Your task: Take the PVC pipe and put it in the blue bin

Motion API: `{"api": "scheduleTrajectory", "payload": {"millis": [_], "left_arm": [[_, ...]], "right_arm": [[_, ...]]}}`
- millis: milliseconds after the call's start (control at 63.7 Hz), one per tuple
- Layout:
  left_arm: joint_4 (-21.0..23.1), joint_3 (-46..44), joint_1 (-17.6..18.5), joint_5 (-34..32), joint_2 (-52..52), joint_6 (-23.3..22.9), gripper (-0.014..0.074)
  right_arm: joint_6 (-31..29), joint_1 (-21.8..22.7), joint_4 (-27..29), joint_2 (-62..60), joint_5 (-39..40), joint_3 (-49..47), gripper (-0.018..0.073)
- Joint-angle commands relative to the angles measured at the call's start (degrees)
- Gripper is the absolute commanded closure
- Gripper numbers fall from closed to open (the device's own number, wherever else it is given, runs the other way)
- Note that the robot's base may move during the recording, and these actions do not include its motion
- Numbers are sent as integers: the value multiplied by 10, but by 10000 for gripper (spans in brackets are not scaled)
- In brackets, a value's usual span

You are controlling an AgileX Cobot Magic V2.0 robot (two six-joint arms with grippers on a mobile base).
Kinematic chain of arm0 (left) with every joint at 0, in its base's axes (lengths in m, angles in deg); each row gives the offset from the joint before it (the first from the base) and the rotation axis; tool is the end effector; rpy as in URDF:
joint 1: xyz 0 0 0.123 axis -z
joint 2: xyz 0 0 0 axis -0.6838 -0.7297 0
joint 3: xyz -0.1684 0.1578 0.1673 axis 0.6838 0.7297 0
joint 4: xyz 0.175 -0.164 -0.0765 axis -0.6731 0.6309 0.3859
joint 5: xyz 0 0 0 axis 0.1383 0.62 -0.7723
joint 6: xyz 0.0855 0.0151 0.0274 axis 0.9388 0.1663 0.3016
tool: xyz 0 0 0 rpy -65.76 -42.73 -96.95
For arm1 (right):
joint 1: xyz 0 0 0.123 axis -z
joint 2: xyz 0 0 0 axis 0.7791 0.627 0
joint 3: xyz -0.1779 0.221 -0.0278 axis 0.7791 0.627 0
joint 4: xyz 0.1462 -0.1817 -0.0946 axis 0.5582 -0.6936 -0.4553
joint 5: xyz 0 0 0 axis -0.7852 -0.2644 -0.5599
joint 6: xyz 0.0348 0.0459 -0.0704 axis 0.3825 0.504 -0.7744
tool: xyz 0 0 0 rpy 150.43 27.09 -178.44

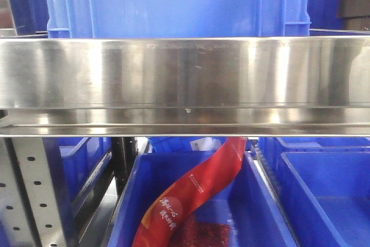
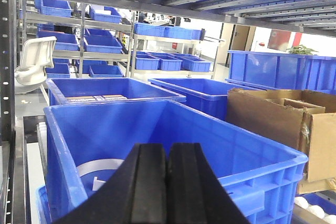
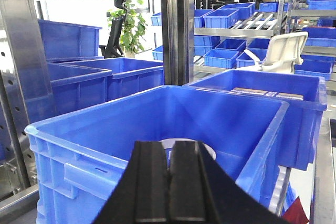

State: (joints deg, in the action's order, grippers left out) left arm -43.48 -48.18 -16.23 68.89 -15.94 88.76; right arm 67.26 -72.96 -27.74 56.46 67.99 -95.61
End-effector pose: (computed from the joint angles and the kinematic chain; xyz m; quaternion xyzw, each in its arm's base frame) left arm 0.1405 -0.0726 0.4207 0.1263 0.6539 -0.2144 0.7145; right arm 0.1396 0.0589 0.4223 -0.1149 0.6804 0.1757 0.7022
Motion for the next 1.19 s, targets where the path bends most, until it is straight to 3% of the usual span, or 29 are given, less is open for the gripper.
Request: {"api": "scheduleTrajectory", "payload": {"millis": [0,110,236,314,408,597,691,973,1036,1178], "left_arm": [[5,0,1,-12,3,-1,707],[5,0,1,-12,3,-1,707],[5,0,1,-12,3,-1,707],[5,0,1,-12,3,-1,707],[5,0,1,-12,3,-1,707],[5,0,1,-12,3,-1,707],[5,0,1,-12,3,-1,707],[5,0,1,-12,3,-1,707],[5,0,1,-12,3,-1,707],[5,0,1,-12,3,-1,707]], "right_arm": [[-4,1,-4,-4,8,3,727],[-4,1,-9,-11,11,9,727],[-4,1,-87,-51,31,53,727],[-4,15,-97,-91,43,95,727],[0,63,-97,-143,61,150,727],[21,207,-94,-241,116,289,727],[22,250,-75,-278,156,355,727],[52,258,-51,-364,210,502,727],[52,258,-54,-383,155,502,727],[52,258,-54,-430,138,502,727]]}}
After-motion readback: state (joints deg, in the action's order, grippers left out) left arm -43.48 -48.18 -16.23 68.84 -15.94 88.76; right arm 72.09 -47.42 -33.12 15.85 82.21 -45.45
